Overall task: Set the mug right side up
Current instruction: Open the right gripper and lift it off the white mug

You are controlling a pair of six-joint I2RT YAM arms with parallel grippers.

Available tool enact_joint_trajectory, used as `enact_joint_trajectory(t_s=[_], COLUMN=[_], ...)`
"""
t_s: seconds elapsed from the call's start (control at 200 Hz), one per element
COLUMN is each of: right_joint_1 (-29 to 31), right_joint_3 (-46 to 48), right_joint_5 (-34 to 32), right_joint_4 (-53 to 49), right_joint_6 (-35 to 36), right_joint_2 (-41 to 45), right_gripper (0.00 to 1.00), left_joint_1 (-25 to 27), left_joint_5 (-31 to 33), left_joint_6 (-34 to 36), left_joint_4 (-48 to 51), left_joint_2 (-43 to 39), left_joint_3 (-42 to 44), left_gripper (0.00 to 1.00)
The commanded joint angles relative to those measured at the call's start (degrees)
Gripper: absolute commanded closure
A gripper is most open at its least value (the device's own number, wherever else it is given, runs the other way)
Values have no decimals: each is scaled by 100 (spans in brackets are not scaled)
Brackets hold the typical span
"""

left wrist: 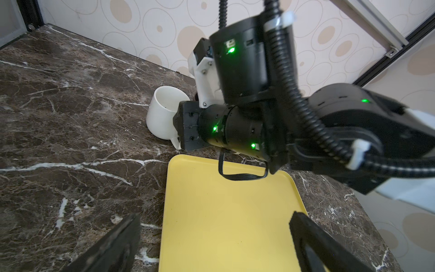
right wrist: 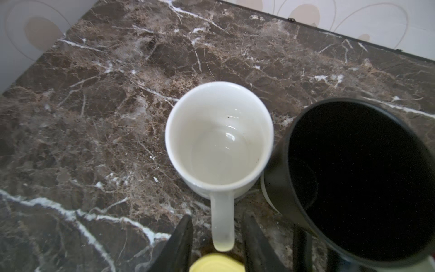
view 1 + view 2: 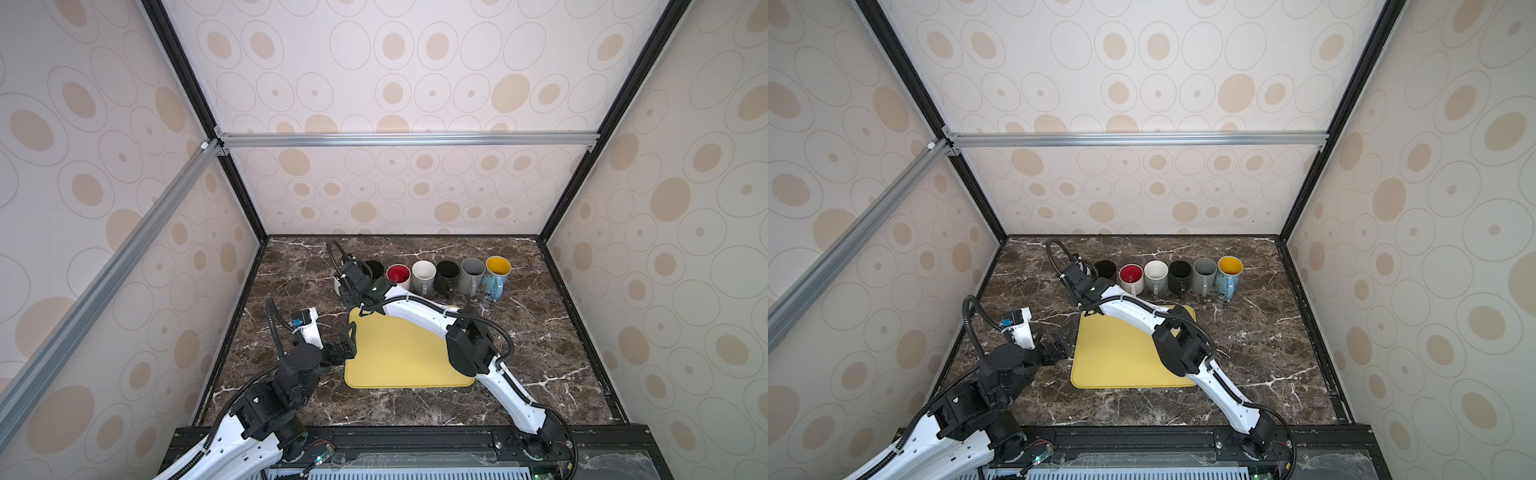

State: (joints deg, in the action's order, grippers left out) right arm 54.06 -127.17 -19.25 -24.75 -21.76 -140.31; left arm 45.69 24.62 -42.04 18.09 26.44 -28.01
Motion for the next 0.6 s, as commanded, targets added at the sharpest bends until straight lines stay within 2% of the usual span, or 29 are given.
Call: enact_joint_trajectory(t_s=[0.0, 0.335, 0.48, 0.595], right_joint_1=[78, 58, -12, -112], right_joint_3=[408, 2526, 3745, 4745], right_joint_5=[50, -175, -266, -589], right_joint_4=[370, 1149, 1272, 1173], right_joint_6=[74, 462, 691, 789], right_joint_2=[693, 2728, 3930, 5024], right_gripper=[62, 58, 52, 46], left_joint_1=[-41, -42, -42, -43], left_joint_5=[144, 509, 780, 952], left_joint_6=[167, 394, 614, 820], left_joint_4=[18, -216, -546, -1125], left_joint_2=[127, 518, 1151, 1688], left_joint_3=[-221, -332, -442, -403], left_gripper=[0, 0, 0, 0])
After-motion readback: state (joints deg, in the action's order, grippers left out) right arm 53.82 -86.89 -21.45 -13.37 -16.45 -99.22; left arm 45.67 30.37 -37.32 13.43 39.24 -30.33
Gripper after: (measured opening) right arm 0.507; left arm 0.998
